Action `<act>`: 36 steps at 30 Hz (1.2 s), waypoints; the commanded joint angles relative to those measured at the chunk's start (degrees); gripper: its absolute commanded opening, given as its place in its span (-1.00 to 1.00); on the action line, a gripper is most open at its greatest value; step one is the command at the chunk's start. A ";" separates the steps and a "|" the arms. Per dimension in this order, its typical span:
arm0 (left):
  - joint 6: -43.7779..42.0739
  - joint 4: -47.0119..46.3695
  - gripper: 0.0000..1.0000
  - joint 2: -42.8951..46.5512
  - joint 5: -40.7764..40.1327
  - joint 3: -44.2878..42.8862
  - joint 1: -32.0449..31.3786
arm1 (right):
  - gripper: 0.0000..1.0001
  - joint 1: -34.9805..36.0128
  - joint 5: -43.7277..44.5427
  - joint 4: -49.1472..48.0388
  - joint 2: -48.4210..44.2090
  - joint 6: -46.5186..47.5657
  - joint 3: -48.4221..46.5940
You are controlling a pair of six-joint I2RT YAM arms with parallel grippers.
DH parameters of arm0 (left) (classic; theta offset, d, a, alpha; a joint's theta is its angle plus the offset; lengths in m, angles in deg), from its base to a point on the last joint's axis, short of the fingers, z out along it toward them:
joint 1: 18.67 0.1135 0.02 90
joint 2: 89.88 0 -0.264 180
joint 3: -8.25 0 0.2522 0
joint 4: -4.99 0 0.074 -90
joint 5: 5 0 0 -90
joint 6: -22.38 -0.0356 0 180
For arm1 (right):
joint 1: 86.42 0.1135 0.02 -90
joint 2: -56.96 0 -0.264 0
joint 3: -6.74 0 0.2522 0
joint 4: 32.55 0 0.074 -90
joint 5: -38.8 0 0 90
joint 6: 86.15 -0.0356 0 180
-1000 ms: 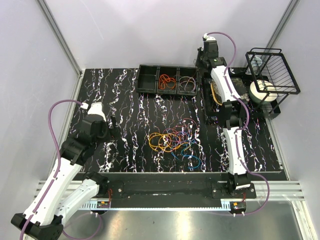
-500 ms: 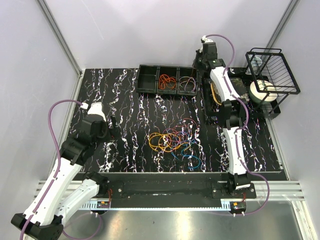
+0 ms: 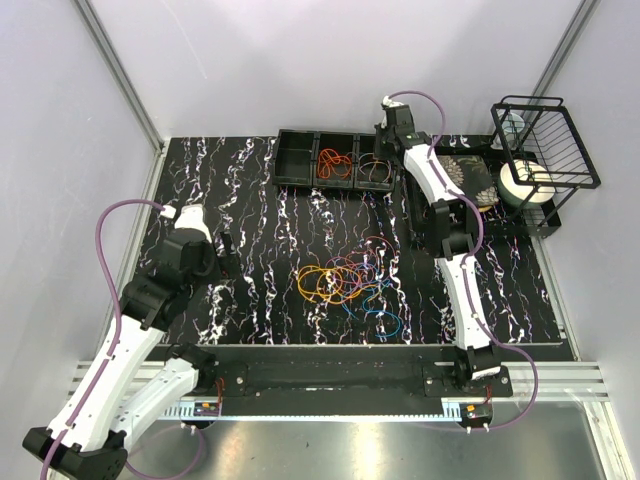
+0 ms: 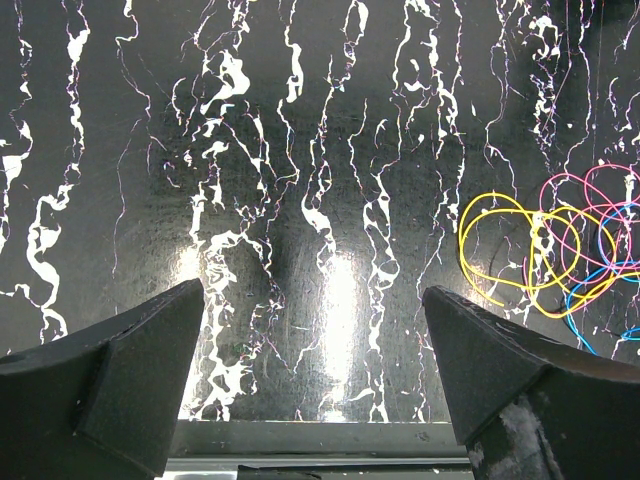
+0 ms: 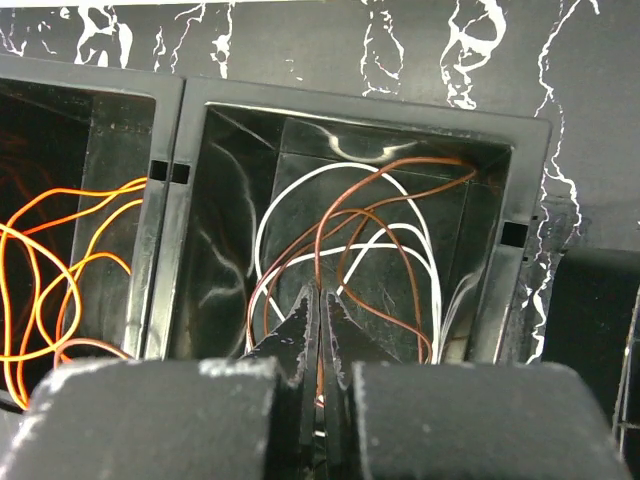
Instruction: Untangle the cables
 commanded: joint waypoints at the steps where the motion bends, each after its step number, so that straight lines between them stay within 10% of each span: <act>1: -0.17 -2.78 0.89 0.43 0.15 0.01 0.35 | -0.94 0.83 3.67 -0.75 -0.41 2.04 -1.46; 23: -0.08 -2.87 0.89 1.58 0.24 0.01 0.35 | 0.37 3.11 8.41 6.72 -14.82 3.63 -0.50; 36: -0.08 -2.96 0.89 2.37 0.33 0.18 0.35 | 0.38 8.30 5.34 8.31 -12.82 3.27 -0.40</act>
